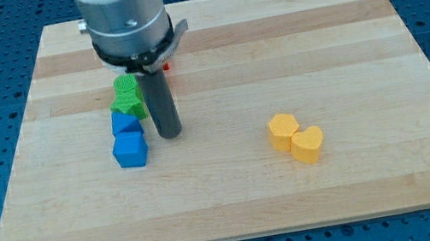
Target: Push the green circle into the green star
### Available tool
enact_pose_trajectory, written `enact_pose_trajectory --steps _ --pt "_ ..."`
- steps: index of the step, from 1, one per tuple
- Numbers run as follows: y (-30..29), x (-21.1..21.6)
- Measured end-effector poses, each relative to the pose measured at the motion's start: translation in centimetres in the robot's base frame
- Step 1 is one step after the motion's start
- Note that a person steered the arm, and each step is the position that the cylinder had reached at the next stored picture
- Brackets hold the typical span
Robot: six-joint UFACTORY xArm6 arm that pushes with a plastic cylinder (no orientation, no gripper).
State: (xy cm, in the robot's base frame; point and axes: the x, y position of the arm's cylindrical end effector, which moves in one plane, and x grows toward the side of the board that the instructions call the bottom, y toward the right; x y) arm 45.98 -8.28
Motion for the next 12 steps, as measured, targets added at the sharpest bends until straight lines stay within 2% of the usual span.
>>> enact_pose_trajectory --steps 1,5,7,10,11,12 --pt "-0.4 -2.4" --pt "-2.8 -4.1" --pt "-3.0 -8.2" --pt "-3.3 -9.3" --pt "-3.5 -11.9" --pt "-5.4 -12.8"
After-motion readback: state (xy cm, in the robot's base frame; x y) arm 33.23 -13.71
